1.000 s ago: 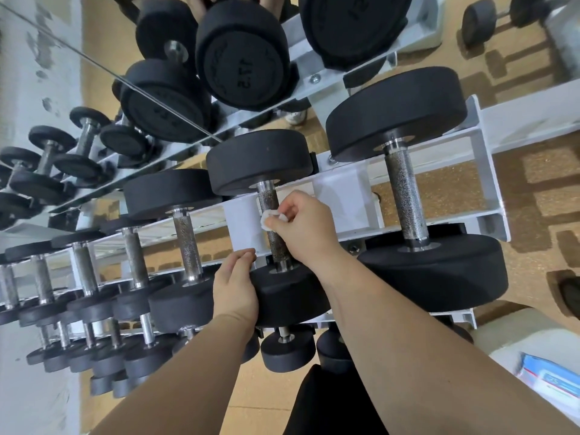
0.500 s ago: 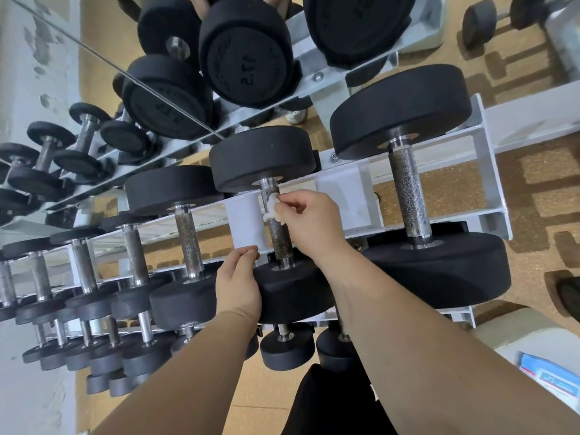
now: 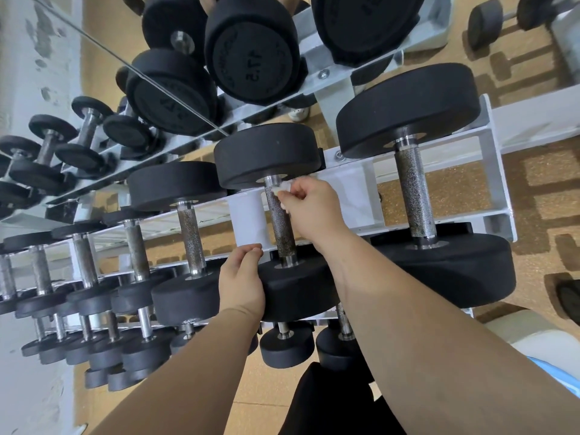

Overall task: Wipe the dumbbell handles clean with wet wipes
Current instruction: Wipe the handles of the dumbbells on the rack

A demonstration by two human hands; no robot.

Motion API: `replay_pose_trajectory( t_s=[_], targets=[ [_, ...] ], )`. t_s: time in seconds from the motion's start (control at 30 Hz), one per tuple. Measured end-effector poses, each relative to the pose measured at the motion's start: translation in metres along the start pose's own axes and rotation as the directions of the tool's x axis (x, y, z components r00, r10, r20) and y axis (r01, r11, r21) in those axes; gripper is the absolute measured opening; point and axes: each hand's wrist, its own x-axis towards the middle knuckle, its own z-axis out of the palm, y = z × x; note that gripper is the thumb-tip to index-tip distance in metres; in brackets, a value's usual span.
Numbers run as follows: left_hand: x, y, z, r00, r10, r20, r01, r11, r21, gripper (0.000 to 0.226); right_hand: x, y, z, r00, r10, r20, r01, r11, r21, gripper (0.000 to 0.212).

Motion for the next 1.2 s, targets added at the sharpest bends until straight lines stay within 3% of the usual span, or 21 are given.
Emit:
replay_pose_trajectory(
  t_s=[0.1, 0.2, 0.4, 0.6, 0.77, 1.0, 1.13, 1.2],
  targets=[
    [0.001, 0.001, 0.001, 1.0, 0.0, -0.002, 0.0, 1.0, 0.009, 0.034, -0.009, 0.014, -0.003, 0.99, 0.072, 0.117, -0.059, 0.992, -0.111, 0.032],
    [0.0, 0.001, 0.001, 1.0, -0.003, -0.009, 0.003, 1.0, 0.013, 0.035, -0.017, 0.019, -0.001, 0.977, 0.114, 0.179, -0.096, 0.99, -0.107, 0.033],
    [-0.001, 0.001, 0.001, 1.0, 0.014, 0.002, -0.014, 1.0, 0.026, 0.024, 0.007, -0.004, 0.005, 0.997, 0.076, 0.019, -0.076, 0.996, 0.053, 0.027],
    [0.002, 0.0, 0.0, 1.0, 0.004, 0.009, -0.004, 0.999, 0.032, 0.036, -0.011, 0.008, 0.006, 0.997, 0.061, 0.043, -0.067, 0.985, 0.159, 0.015],
    [0.002, 0.001, 0.001, 1.0, 0.009, 0.013, -0.01, 1.0, 0.03, 0.038, -0.001, 0.004, 0.008, 0.981, 0.191, 0.044, -0.195, 0.921, 0.338, 0.012],
    [0.001, 0.001, 0.001, 1.0, 0.017, 0.015, -0.017, 1.0, 0.025, 0.037, -0.015, 0.013, 0.004, 0.93, 0.322, 0.177, -0.359, 0.9, 0.246, 0.015],
    [0.001, 0.001, 0.001, 1.0, 0.016, 0.017, -0.017, 1.0, 0.013, 0.036, 0.007, 0.001, 0.015, 0.965, 0.263, -0.002, -0.249, 0.919, 0.306, 0.01],
    [0.0, 0.001, 0.002, 1.0, 0.02, 0.011, -0.02, 1.0, 0.018, 0.036, 0.009, -0.003, 0.016, 0.97, 0.244, -0.013, -0.226, 0.916, 0.33, 0.007]
  ],
)
